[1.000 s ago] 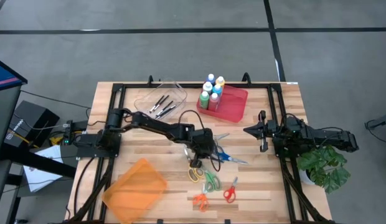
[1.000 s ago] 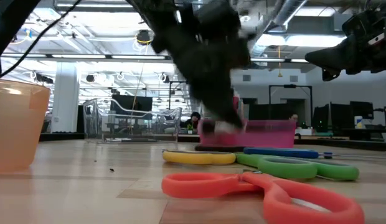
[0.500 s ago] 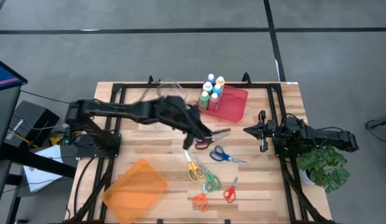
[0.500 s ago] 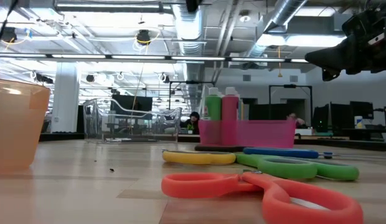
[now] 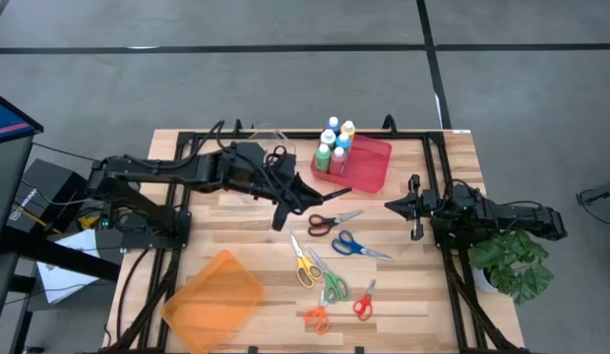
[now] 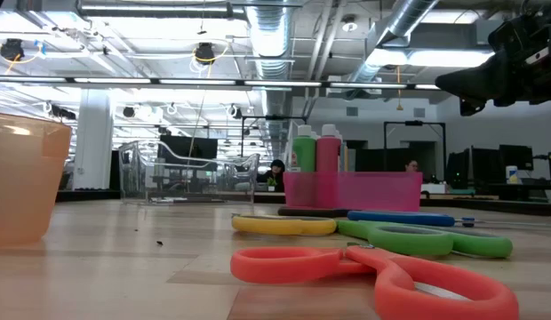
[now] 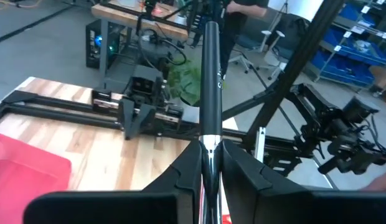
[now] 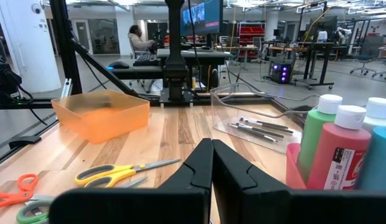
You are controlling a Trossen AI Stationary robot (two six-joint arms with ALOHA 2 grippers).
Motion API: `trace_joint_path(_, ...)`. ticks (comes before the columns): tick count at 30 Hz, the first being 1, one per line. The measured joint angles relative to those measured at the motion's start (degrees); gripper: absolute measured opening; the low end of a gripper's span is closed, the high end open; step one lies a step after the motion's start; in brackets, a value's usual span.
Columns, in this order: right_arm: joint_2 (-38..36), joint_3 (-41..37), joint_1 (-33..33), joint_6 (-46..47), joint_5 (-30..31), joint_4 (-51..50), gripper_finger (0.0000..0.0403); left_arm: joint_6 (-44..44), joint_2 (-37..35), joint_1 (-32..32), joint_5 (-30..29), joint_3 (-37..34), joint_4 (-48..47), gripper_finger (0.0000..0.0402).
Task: Pick & Place Paint Supplies
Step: Put the black paint brush into the transparent bin
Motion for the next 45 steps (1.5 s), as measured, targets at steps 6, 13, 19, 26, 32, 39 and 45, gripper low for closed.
trace_joint_path(6, 0.0, 0.0, 0.0, 0.0, 0.0, 0.0, 0.0000, 0.0, 0.0, -0.8, 0.1, 0.0, 0.0, 0.0040)
trace_joint_path(13, 0.0, 0.0, 0.0, 0.0, 0.0, 0.0, 0.0000, 0.1, 0.0, -0.9, 0.2, 0.0, 0.0, 0.0035)
trace_joint_path(19, 0.0, 0.0, 0.0, 0.0, 0.0, 0.0, 0.0000, 0.2, 0.0, -0.9, 0.2, 0.0, 0.0, 0.0044)
trace_joint_path(26, 0.0, 0.0, 0.0, 0.0, 0.0, 0.0, 0.0000, -7.3, 0.0, -0.9, 2.3, -0.1, 11.0, 0.0038)
trace_joint_path(32, 0.0, 0.0, 0.0, 0.0, 0.0, 0.0, 0.0000, -23.5, 0.0, -0.9, 10.2, 0.0, 39.9, 0.0040)
trace_joint_path(39, 0.0, 0.0, 0.0, 0.0, 0.0, 0.0, 0.0000, -34.9, 0.0, -0.9, 18.0, 0.0, 67.4, 0.0049)
trace_joint_path(45, 0.0, 0.0, 0.0, 0.0, 0.0, 0.0, 0.0000, -34.8, 0.0, -1.4, 21.2, 0.0, 76.3, 0.0045)
